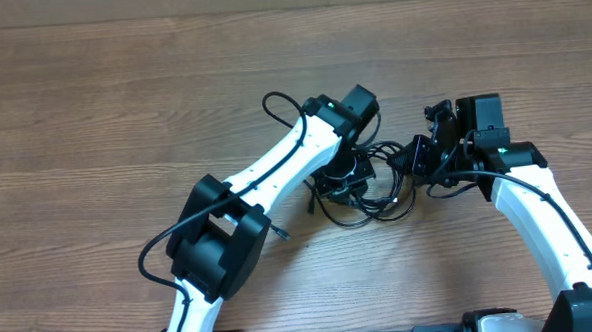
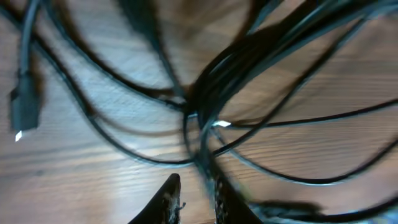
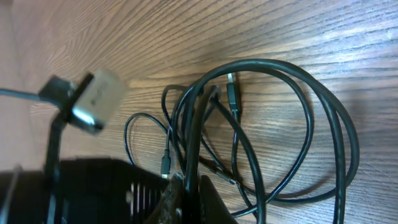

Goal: Untangle cables

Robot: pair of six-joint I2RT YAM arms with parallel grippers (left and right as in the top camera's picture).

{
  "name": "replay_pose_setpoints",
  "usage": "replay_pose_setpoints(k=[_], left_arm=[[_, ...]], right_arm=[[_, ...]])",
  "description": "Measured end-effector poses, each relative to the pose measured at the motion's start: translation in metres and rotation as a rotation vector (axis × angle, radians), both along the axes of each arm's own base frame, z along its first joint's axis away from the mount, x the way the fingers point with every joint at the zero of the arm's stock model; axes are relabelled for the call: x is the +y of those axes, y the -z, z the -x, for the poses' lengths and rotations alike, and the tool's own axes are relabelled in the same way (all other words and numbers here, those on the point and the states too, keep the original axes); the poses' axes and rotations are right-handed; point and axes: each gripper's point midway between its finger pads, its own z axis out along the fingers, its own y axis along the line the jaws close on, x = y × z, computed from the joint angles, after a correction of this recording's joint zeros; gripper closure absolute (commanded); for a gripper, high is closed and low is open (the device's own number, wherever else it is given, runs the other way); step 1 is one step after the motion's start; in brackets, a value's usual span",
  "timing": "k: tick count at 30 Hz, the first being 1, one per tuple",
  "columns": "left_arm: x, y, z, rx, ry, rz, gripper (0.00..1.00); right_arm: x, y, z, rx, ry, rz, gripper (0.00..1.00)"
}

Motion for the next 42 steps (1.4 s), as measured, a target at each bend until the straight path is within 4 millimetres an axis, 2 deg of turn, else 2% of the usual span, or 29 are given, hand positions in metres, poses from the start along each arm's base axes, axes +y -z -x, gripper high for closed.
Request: replay_pose_setpoints(k=[4, 8, 12, 15, 17, 21, 26, 37, 42], left_arm=[[0.001, -0.003, -0.012, 0.002, -0.029, 0.051, 0.77], [0.004, -0.004, -0.017, 0.003, -0.034, 0.063, 0.63], [-0.001, -0.003, -0.011, -0.003, -0.007, 0.056, 0.55], [-0.007, 0.003, 0.003, -0.001, 0.029, 0.04, 0.55], [-0.01, 0.008, 0.01, 0.003, 0.045, 0.031, 0.58], [-0.01, 0.017, 0.019, 0.009, 0.059, 0.015, 0.76], [-0.003, 0.02, 0.014, 0.007, 0.039, -0.001, 0.96], [0.031, 0.019, 0.0, 0.06, -0.023, -0.029, 0.96], [0.055, 0.017, -0.021, 0.079, -0.091, 0.001, 0.96]], right_arm=[[0.0, 0.0, 0.0, 0.001, 0.0, 0.0, 0.96], [0.0, 0.0, 0.0, 0.001, 0.0, -0.001, 0.96], [0.0, 0.0, 0.0, 0.002, 0.0, 0.0, 0.96], [0.0, 0.0, 0.0, 0.002, 0.0, -0.001, 0.96], [0.0, 0.0, 0.0, 0.002, 0.0, 0.0, 0.96], [0.001, 0.0, 0.001, 0.003, -0.001, -0.003, 0.96], [0.001, 0.0, 0.001, 0.004, -0.002, -0.004, 0.96], [0.001, 0.003, 0.007, 0.034, -0.001, -0.004, 0.96], [-0.007, 0.012, 0.018, 0.108, 0.031, 0.038, 0.96]])
